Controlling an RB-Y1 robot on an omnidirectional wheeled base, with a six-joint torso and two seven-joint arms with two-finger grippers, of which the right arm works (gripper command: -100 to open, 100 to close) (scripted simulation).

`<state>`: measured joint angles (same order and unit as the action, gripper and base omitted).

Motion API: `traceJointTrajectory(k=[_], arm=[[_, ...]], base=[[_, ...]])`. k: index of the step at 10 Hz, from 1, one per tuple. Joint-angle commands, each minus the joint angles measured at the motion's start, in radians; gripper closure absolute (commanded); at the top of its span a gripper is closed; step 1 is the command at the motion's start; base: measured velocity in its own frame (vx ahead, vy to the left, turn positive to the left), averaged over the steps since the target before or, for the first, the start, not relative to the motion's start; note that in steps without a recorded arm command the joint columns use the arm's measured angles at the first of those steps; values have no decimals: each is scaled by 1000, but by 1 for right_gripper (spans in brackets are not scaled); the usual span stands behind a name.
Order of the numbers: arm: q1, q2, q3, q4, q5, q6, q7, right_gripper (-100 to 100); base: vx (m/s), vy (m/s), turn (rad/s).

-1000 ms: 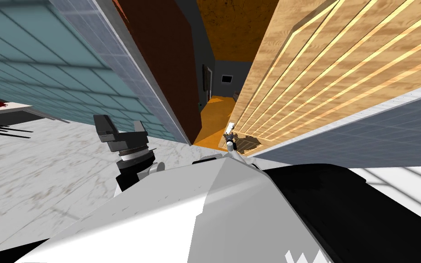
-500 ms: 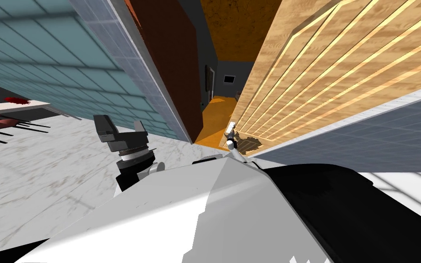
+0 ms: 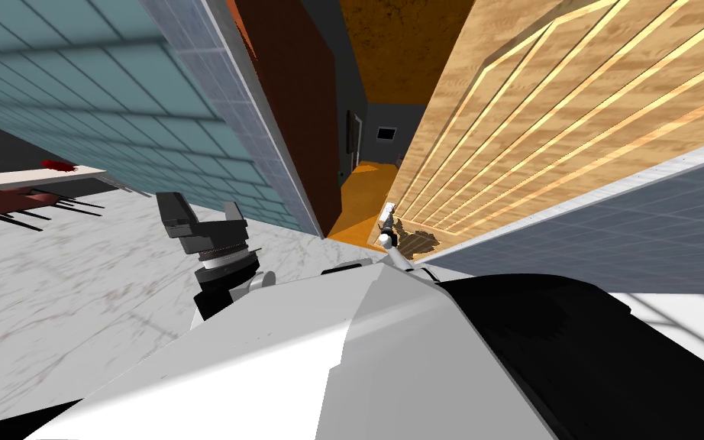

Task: Push the door open

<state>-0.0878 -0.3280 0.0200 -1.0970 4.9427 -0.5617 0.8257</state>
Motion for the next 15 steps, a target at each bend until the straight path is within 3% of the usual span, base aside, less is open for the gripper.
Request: traceJointTrajectory(k=[1, 11, 12, 15], arm=[[-9, -4, 0, 8, 29, -17, 24, -100], [-20, -21, -13, 23, 2, -11, 17, -100], [-20, -21, -13, 23, 2, -11, 17, 100], [-20, -21, -13, 23, 2, -11, 17, 100]], base=[[-59, 21, 49], [128, -92, 24], [-8, 2, -7], [-21, 13, -1]])
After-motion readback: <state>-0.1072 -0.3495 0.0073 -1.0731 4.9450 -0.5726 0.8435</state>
